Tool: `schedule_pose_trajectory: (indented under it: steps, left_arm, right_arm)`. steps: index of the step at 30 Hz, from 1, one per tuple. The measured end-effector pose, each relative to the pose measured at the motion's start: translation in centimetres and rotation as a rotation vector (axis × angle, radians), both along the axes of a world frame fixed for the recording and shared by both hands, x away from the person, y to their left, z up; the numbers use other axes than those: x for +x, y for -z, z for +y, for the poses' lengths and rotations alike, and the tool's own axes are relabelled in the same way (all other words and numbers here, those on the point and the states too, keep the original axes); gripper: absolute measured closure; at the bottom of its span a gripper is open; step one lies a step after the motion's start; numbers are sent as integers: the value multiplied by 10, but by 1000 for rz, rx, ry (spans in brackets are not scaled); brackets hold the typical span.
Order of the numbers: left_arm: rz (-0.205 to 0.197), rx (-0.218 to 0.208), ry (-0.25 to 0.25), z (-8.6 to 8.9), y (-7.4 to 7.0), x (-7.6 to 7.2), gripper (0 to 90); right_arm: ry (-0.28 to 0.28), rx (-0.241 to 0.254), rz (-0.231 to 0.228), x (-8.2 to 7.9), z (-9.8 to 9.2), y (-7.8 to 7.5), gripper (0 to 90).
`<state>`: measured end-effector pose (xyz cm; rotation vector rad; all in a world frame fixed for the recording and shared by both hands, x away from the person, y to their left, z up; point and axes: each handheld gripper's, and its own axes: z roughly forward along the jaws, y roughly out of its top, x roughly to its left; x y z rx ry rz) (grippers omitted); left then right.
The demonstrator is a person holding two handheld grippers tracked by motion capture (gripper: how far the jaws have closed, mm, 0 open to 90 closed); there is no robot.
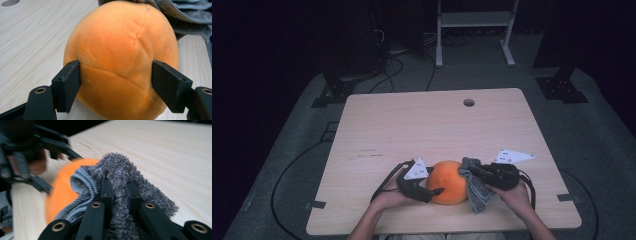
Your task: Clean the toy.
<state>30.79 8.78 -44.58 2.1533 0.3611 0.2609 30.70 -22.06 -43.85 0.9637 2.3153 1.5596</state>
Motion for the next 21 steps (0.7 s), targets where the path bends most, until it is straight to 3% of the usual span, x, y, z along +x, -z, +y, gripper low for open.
schedule_pose_trajectory:
  steps: [3,5,11,15,18,21]
  left_arm:
    - [-12,1,2,-1,-1,-2,253]
    - [-20,8,2,-3,-2,-3,251]
    - [-47,26,-11,-11,-5,-7,251]
    - [-84,41,-22,-19,-7,-12,252]
    - [-82,19,-6,-19,-7,-13,240]
    - [-31,-43,18,-13,-12,-8,169]
  right_arm:
    - [36,-41,55,1,-14,11,796]
    - [45,-40,60,0,-19,12,797]
    - [-4,11,-70,-12,-7,-21,797]
    - [-60,20,-103,-14,13,-33,796]
    - [-57,-34,-98,-10,23,-29,797]
    - [-66,-48,-68,-8,23,-20,797]
